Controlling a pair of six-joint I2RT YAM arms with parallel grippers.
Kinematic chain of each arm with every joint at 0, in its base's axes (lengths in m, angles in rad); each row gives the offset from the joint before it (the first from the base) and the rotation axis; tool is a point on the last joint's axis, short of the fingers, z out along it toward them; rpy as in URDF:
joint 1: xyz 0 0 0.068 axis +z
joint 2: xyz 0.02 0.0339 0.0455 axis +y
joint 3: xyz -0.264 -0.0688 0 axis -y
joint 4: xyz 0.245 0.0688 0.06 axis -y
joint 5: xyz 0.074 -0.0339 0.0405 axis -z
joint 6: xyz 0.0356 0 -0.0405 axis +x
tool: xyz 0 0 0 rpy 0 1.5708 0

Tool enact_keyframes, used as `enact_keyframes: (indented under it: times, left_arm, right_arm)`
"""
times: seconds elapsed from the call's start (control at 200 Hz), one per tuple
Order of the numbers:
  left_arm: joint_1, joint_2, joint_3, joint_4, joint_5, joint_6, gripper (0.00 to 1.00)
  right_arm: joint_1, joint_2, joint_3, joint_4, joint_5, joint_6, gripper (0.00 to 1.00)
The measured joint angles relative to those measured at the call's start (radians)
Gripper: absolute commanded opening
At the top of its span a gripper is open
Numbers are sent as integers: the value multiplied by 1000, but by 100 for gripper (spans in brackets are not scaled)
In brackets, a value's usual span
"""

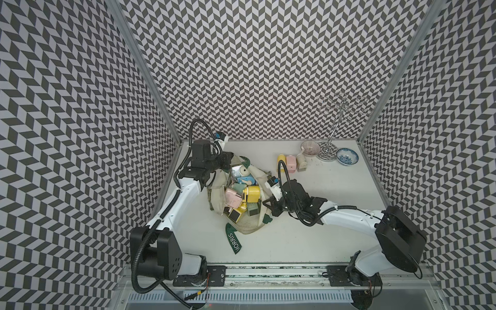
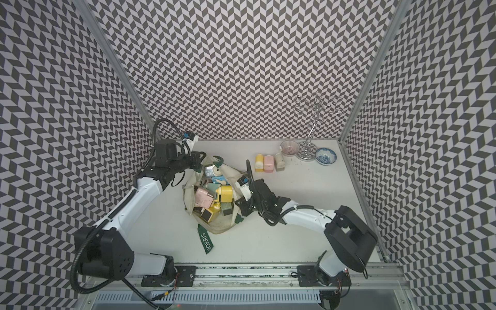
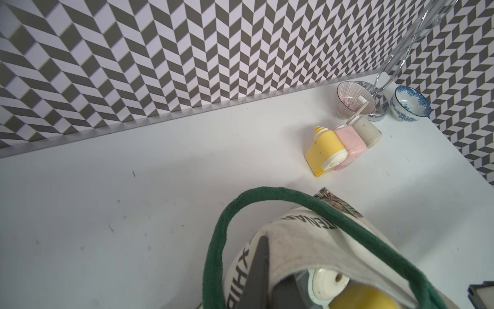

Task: Take out the pencil sharpeners from the tote bags
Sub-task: Adjust the canvas bag at the center of the board.

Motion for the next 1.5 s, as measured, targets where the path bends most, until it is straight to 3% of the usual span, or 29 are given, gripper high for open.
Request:
enact_keyframes:
  times: [0.155, 0.285, 0.376, 0.631, 0.861, 1.157, 1.497]
  left_arm:
    - [-6, 33, 30, -9, 14, -11, 0]
    - [-17, 5, 2, 5, -4, -13, 0]
    - [-32, -20, -17, 8, -27, -10, 0]
    - [-39, -28, -19, 5, -47, -11, 0]
    - [-39, -29, -21, 6, -49, -11, 0]
    - [-35, -29, -21, 6, -44, -18, 0]
    - [-19, -29, -21, 5, -11, -22, 0]
  right_arm:
    - [13, 11, 0, 29, -21, -13, 28]
    - [26, -7, 0, 5, -20, -50, 53]
    - [31, -52, 2, -51, -5, -85, 61]
    - [32, -224, 53, -198, 51, -181, 57]
    - [45, -272, 184, -238, -28, -319, 57]
    - [138, -36, 505, -421, -8, -584, 61]
    - [140, 146, 612, -550, 71, -820, 67]
